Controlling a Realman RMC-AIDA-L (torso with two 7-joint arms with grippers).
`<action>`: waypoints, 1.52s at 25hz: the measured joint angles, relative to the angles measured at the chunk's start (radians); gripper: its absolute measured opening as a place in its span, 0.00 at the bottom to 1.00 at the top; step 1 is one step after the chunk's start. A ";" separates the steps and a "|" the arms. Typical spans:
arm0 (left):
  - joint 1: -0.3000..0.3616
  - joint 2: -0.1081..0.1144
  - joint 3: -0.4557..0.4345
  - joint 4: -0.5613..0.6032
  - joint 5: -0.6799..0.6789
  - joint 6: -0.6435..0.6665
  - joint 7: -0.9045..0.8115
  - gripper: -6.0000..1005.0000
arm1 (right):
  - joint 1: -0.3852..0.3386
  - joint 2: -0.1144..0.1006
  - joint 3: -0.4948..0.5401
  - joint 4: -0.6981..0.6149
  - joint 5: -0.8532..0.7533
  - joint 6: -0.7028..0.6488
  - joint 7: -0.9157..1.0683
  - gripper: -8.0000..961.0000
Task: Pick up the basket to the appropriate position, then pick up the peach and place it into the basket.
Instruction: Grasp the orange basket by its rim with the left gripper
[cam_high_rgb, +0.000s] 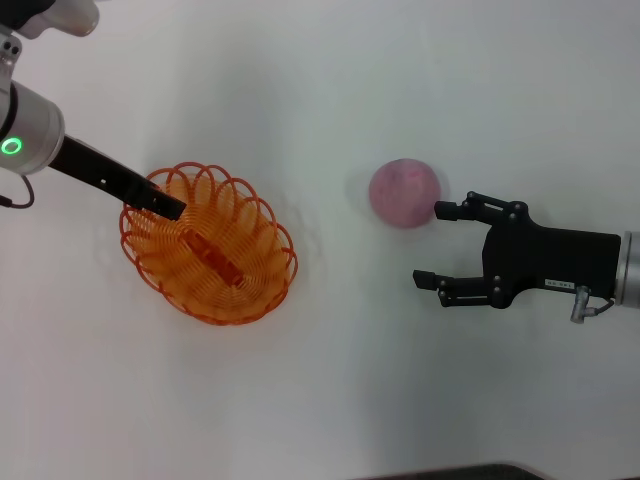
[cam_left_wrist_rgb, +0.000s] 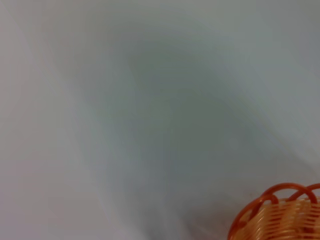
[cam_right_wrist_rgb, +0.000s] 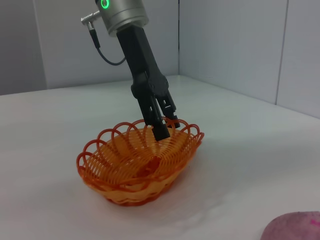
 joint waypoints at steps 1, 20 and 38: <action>0.000 0.000 0.003 -0.001 0.005 -0.001 -0.001 0.84 | 0.000 0.000 0.000 0.000 0.000 0.000 0.000 0.98; -0.005 -0.012 0.005 0.012 0.023 0.006 -0.016 0.24 | 0.000 0.002 0.000 0.000 0.000 0.006 0.000 0.98; -0.102 0.064 -0.206 -0.077 0.022 0.233 -0.131 0.06 | 0.000 0.002 0.000 0.000 0.000 -0.002 0.001 0.98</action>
